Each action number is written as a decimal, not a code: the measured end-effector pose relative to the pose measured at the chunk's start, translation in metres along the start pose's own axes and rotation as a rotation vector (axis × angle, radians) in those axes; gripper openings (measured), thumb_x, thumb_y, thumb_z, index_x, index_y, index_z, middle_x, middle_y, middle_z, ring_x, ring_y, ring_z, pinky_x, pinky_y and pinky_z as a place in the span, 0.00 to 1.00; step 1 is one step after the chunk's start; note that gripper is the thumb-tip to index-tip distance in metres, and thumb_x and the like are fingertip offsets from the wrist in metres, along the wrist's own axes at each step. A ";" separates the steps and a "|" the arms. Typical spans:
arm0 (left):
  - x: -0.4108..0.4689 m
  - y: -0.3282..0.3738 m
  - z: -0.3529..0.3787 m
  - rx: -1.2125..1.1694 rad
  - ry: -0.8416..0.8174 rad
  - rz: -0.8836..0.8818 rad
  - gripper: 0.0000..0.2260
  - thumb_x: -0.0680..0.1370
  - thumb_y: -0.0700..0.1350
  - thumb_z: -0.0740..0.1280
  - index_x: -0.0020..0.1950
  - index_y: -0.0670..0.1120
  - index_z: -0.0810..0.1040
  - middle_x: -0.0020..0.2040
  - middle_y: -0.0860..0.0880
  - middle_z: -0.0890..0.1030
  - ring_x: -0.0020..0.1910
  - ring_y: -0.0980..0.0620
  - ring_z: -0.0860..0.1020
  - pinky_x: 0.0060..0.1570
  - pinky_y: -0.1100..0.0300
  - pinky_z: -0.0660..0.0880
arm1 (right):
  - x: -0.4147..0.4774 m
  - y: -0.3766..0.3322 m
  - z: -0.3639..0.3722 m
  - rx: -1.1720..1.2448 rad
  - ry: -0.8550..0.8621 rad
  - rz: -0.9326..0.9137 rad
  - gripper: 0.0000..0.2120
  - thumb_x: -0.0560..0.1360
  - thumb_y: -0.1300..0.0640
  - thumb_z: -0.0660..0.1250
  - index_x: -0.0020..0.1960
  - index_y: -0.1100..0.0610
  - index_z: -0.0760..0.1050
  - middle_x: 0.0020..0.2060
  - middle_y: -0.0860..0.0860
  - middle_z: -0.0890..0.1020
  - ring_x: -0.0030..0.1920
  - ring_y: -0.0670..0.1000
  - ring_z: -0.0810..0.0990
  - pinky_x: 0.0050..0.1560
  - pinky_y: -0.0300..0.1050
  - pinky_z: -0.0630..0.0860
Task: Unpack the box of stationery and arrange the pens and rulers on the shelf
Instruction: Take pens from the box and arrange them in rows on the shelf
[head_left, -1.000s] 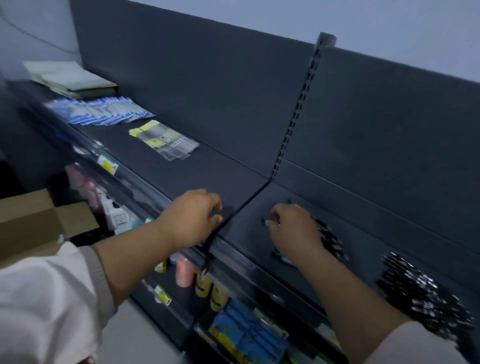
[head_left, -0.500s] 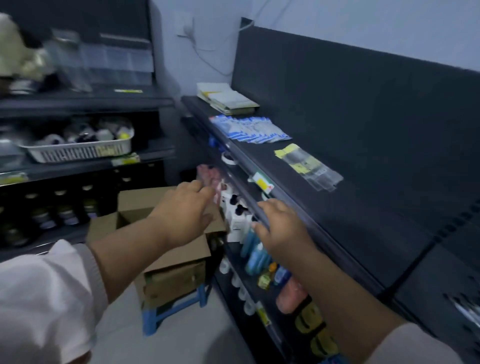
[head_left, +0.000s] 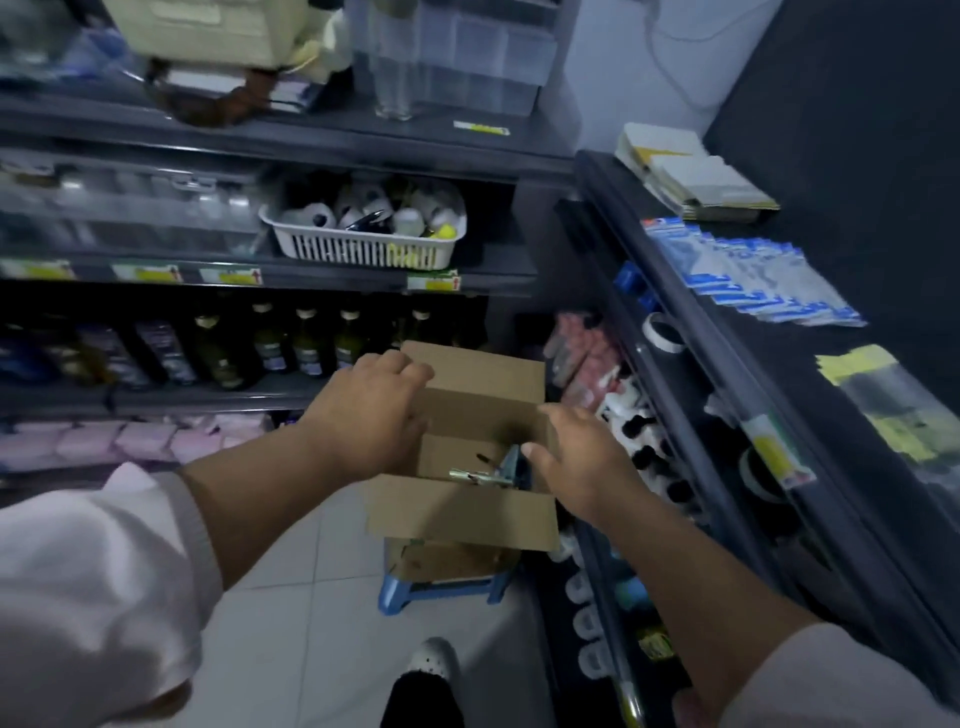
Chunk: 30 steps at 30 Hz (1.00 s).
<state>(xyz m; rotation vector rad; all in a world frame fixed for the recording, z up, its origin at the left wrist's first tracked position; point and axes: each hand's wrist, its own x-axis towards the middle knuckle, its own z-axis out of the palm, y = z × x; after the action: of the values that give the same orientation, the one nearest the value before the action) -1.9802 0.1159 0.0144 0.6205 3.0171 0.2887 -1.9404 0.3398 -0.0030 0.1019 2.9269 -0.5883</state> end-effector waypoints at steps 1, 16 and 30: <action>0.010 -0.006 0.004 0.000 -0.006 -0.023 0.25 0.77 0.54 0.63 0.73 0.50 0.64 0.67 0.48 0.69 0.65 0.46 0.69 0.63 0.49 0.69 | 0.017 0.001 0.004 -0.001 -0.021 -0.002 0.26 0.79 0.47 0.61 0.74 0.53 0.62 0.71 0.51 0.67 0.68 0.53 0.67 0.66 0.48 0.67; 0.127 -0.089 0.135 -0.036 -0.213 -0.191 0.25 0.78 0.55 0.61 0.73 0.50 0.63 0.70 0.47 0.68 0.68 0.46 0.66 0.65 0.50 0.65 | 0.216 0.053 0.127 -0.077 -0.410 0.024 0.26 0.75 0.49 0.68 0.71 0.51 0.67 0.65 0.51 0.74 0.61 0.52 0.74 0.58 0.45 0.73; 0.166 -0.156 0.293 -0.042 -0.228 -0.121 0.28 0.77 0.55 0.63 0.75 0.48 0.61 0.76 0.42 0.56 0.75 0.43 0.53 0.72 0.47 0.58 | 0.281 0.093 0.325 -0.258 -0.796 -0.120 0.24 0.75 0.51 0.67 0.69 0.54 0.69 0.67 0.55 0.72 0.64 0.56 0.72 0.60 0.44 0.70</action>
<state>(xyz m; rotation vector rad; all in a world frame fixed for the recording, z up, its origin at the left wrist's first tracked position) -2.1680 0.0907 -0.3048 0.4328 2.8073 0.2549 -2.1637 0.3089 -0.3798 -0.2764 2.2040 -0.1843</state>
